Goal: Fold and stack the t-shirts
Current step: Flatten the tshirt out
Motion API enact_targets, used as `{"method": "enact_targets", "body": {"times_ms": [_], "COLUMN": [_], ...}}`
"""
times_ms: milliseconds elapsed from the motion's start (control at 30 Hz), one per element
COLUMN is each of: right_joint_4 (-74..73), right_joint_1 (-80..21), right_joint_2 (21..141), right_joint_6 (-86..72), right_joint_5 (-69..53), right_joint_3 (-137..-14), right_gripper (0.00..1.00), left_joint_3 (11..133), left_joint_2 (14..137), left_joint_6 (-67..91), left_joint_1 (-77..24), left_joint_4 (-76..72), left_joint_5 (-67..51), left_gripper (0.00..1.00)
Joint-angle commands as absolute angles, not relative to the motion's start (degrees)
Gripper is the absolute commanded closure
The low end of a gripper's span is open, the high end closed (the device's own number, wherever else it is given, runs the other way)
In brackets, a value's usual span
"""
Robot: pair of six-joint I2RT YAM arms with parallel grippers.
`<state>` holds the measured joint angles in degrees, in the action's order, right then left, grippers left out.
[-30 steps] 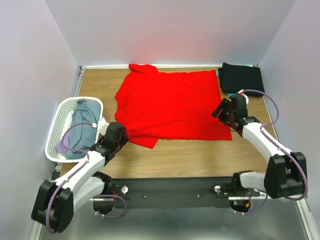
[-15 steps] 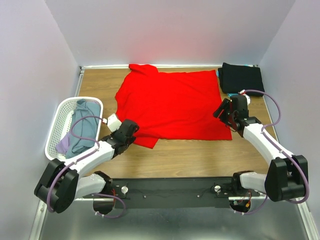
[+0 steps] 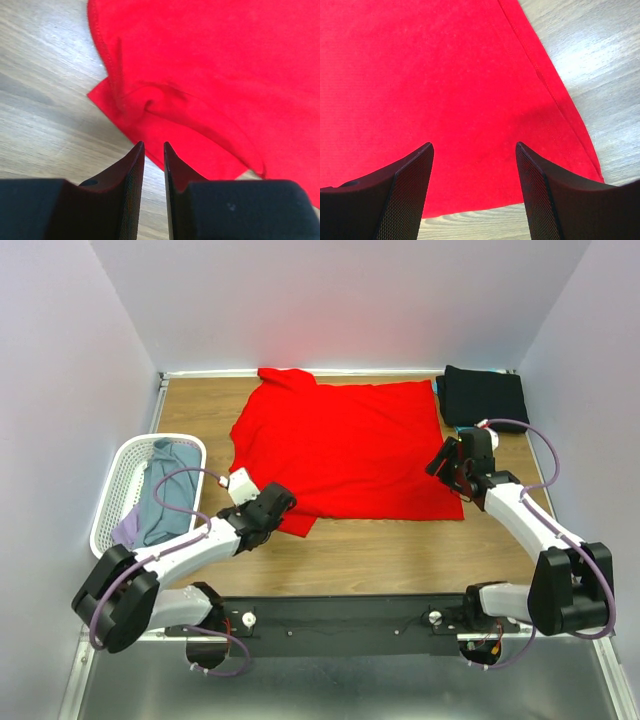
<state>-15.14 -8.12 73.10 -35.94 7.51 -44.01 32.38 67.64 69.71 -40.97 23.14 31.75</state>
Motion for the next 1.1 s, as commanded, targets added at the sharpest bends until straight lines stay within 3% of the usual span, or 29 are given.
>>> {"method": "enact_targets", "body": {"times_ms": [0,567,700,800,900,1067], "right_joint_4": [-16.17,-16.17,-16.17,-16.17,-16.17,-16.17], "right_joint_1": [-7.73,-7.73,-7.65,-7.73,-7.65,-7.73], "right_joint_2": [73.48,72.25,72.16,71.72,71.02,70.66], "right_joint_6": [-35.77,-35.33,-34.98,-34.72,-34.37,-34.19], "right_joint_5": [9.23,9.14,8.79,8.88,8.88,8.53], "right_joint_3": [-45.18,-43.77,-43.77,-43.86,-43.95,-44.21], "right_gripper": [0.27,0.27,0.27,0.27,0.27,0.27], "left_joint_3": [34.27,35.86,35.86,35.33,34.19,32.61], "left_joint_2": [70.92,79.80,81.03,80.69,78.32,71.03], "left_joint_6": [69.61,63.81,63.19,62.58,62.31,61.18], "left_joint_1": [-41.31,-41.31,-41.31,-41.31,-41.40,-41.92], "left_joint_4": [24.17,18.55,18.19,17.75,17.75,18.02], "left_joint_5": [36.12,33.93,32.96,31.56,29.36,25.05], "left_gripper": [0.71,0.66,0.70,0.80,0.99,1.00]}}
